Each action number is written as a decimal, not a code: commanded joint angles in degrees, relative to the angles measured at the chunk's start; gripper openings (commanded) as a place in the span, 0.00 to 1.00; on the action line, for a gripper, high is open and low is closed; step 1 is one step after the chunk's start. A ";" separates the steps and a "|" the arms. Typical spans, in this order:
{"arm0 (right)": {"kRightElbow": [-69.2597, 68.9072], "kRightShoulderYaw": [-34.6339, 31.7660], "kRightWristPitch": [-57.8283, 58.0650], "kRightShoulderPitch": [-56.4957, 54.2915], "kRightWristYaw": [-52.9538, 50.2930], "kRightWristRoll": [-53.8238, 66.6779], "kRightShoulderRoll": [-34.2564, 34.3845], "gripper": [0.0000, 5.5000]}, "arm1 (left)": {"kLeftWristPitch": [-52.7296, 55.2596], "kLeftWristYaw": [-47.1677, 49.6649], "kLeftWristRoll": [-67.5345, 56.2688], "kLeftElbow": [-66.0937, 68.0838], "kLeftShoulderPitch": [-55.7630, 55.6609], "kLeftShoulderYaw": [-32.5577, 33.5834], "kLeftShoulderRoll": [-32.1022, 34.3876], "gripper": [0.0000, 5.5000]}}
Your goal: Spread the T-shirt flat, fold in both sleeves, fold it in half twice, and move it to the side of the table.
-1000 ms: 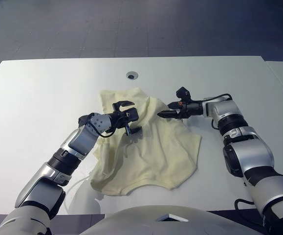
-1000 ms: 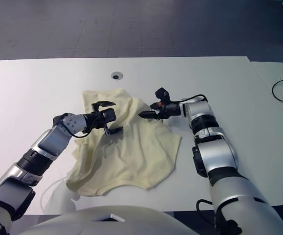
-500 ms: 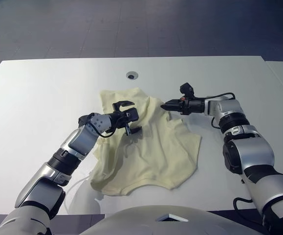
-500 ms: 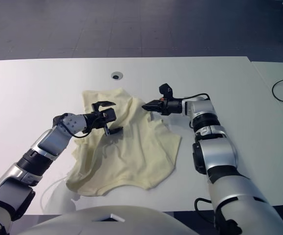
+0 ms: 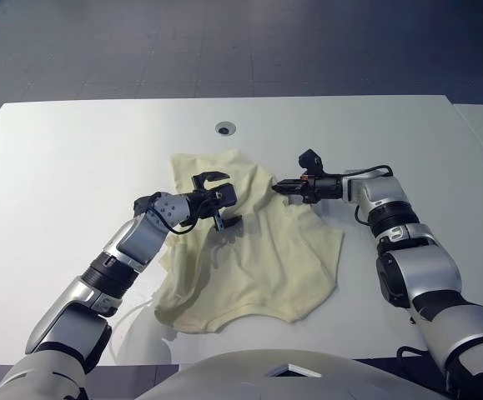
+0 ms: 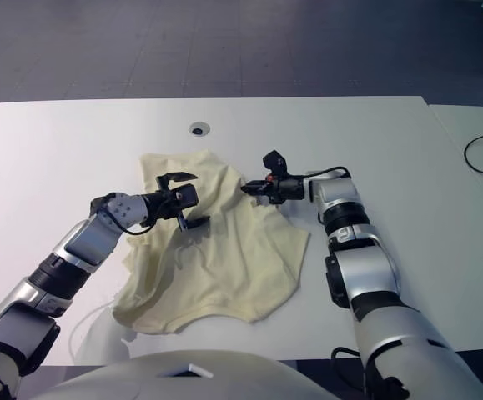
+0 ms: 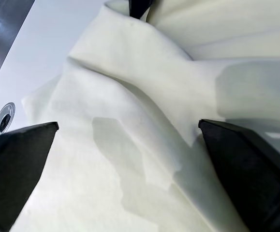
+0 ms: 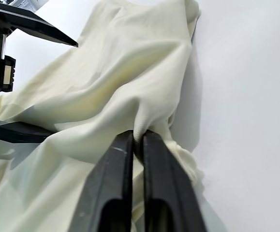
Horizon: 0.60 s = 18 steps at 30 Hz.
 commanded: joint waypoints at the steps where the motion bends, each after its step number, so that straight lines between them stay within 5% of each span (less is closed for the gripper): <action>1: -1.87 -0.10 -0.57 0.55 -1.06 -0.36 0.06 0.00 | 10.33 -3.05 0.19 -1.41 5.34 2.01 3.20 0.98; 5: -5.35 0.06 -0.01 2.25 -1.64 -0.05 -0.22 0.00 | 18.33 -3.94 -3.72 -8.73 3.92 9.90 4.81 0.98; 11: -12.08 0.31 2.60 4.69 -2.48 0.59 -0.49 0.00 | 20.86 -4.49 -3.12 -11.75 5.73 11.85 7.92 0.98; 18: -15.49 0.26 4.57 5.72 -3.48 1.10 -0.41 0.00 | 34.04 -7.32 -19.33 -20.02 5.91 22.38 1.12 0.98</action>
